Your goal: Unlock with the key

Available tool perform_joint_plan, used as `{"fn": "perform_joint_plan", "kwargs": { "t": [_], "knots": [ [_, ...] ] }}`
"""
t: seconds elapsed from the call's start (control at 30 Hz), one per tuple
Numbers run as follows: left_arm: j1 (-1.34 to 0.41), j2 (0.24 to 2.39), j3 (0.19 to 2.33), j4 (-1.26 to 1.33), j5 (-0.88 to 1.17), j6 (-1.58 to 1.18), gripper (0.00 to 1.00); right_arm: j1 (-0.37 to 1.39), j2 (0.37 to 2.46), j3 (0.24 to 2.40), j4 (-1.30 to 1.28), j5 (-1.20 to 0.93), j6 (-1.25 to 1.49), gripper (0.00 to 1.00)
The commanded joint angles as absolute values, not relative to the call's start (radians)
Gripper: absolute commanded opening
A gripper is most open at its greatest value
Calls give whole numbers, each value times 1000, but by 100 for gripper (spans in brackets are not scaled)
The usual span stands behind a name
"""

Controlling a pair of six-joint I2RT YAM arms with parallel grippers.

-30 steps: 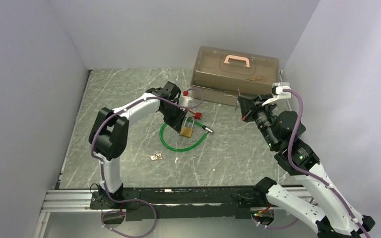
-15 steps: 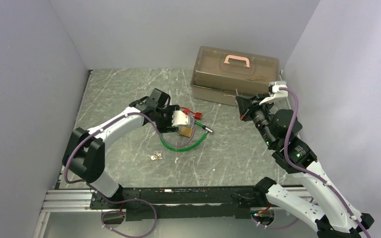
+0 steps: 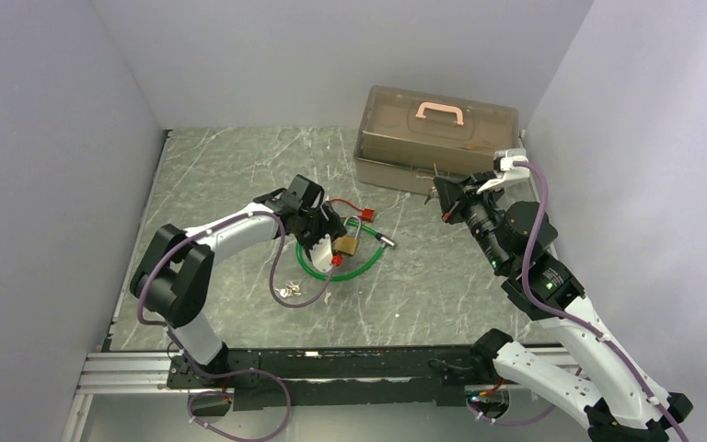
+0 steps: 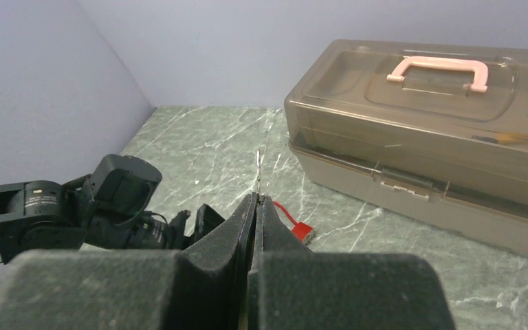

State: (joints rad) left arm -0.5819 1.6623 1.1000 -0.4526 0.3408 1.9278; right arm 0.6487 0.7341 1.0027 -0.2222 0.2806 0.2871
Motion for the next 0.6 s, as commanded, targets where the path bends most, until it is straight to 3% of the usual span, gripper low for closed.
{"fn": "perform_joint_plan", "kwargs": {
  "t": [0.0, 0.57],
  "knots": [
    [-599, 1719, 1156, -490, 415, 2219, 72, 647, 726, 1014, -156, 270, 258, 0],
    [-675, 1984, 1487, -901, 242, 2440, 66, 647, 715, 1026, -159, 279, 228, 0]
  ]
}}
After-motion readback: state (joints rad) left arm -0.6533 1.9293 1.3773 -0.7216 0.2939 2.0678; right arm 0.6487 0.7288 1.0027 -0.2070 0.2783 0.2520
